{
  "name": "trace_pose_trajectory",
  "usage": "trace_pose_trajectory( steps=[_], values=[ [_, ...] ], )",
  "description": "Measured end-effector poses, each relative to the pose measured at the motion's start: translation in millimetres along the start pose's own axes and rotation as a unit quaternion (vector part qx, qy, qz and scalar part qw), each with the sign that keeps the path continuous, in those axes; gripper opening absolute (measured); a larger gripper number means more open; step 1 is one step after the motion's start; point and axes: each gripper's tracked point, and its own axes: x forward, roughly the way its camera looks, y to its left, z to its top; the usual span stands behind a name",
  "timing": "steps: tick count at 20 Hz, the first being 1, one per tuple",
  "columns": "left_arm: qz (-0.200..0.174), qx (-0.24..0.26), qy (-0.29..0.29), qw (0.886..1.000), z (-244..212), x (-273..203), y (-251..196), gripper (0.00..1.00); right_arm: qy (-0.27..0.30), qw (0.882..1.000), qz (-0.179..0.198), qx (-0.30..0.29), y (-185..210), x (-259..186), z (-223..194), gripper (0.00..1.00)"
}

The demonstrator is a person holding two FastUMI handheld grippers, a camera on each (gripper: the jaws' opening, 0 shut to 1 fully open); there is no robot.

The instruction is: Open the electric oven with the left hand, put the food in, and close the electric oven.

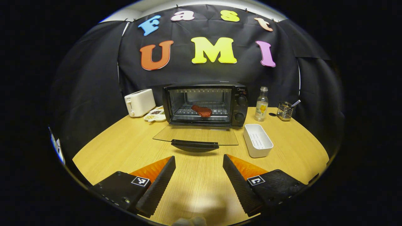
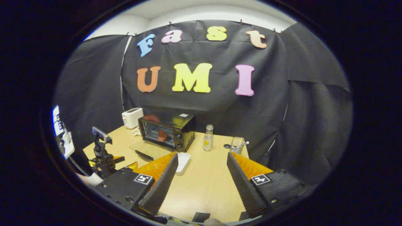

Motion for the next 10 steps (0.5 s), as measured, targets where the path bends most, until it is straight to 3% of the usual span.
trace_pose_trajectory(
  steps=[6,10],
  values=[
    [-0.027,0.021,0.037,0.999,-22,77,10,0.97,0.03,0.998,-0.054,0.033,16,17,9,0.99],
    [-0.034,0.021,0.063,0.997,-41,99,20,0.97,0.036,0.997,-0.065,0.038,36,26,16,0.99]
  ],
)
